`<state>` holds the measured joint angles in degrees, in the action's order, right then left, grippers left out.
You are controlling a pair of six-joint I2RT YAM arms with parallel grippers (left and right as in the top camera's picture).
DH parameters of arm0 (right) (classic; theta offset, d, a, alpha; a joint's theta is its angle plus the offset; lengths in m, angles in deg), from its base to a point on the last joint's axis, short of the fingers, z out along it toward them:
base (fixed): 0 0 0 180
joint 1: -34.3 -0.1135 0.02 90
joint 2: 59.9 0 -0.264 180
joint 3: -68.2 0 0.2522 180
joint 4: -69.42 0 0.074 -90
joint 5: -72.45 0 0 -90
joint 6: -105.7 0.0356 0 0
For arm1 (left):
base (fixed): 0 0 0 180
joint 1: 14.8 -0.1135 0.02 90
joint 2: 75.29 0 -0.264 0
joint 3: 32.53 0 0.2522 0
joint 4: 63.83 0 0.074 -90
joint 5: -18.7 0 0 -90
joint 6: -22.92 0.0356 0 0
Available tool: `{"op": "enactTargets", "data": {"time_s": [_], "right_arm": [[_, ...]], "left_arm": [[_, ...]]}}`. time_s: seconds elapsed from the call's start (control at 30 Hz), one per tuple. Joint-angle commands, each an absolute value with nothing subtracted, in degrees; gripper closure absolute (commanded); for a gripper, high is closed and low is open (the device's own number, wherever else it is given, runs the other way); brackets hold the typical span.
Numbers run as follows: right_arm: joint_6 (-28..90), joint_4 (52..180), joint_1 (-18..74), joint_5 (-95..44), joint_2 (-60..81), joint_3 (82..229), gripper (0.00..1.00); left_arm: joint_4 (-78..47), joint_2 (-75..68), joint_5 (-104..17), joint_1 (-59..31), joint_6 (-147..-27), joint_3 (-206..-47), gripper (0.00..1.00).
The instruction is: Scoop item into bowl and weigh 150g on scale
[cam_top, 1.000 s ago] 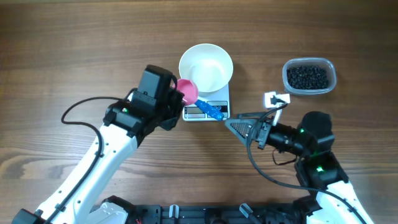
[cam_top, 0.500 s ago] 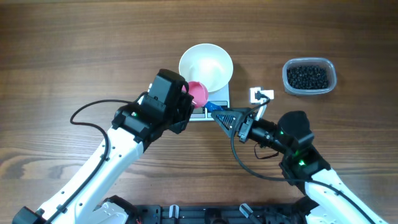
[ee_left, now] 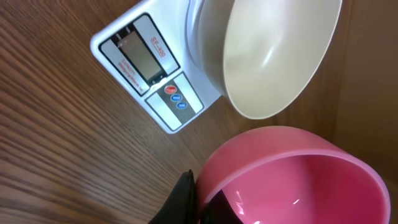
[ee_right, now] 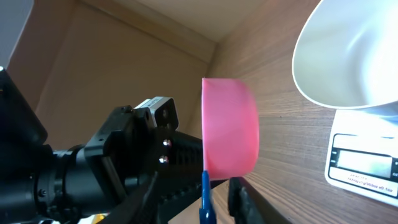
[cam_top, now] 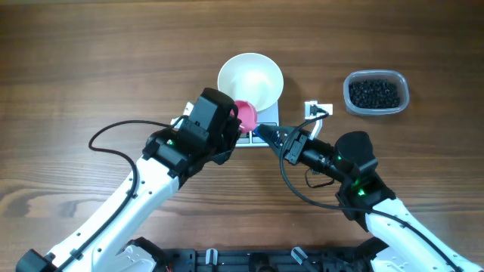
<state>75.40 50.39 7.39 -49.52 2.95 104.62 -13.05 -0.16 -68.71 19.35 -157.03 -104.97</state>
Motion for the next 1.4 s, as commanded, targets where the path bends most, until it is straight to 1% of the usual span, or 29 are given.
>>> {"op": "enactTargets", "data": {"time_s": [0.0,0.33,0.57,0.73,0.9,1.2,1.37], "right_arm": [[76.28,49.75,7.15,-51.96,3.43,105.58,0.64],[77.41,49.8,7.15,-54.98,3.43,105.58,0.67],[77.79,49.78,7.15,-56.07,3.43,105.58,0.72],[77.81,49.78,7.15,-57.87,3.43,105.58,0.73],[77.79,49.78,7.15,-58.83,3.43,105.58,0.8],[77.79,49.75,7.15,-58.54,3.43,105.58,0.83],[77.76,49.75,7.15,-57.87,3.43,105.58,0.89]], "left_arm": [[-13.25,-1.08,-71.09,19.59,-157.6,-105.01,0.96],[-13.23,-1.08,-71.4,19.59,-159.15,-105.01,0.96],[-13.03,-1.08,-71.4,19.59,-159.28,-105.01,0.96],[-13.05,-1.08,-71.44,19.59,-159.28,-105.01,0.96],[-13.03,-1.08,-71.7,19.59,-159.24,-105.01,0.96],[-11.89,-1.08,-72.03,19.59,-159.04,-105.01,0.96],[-10.91,-1.08,-72.01,19.59,-159.04,-105.01,0.96]]}}
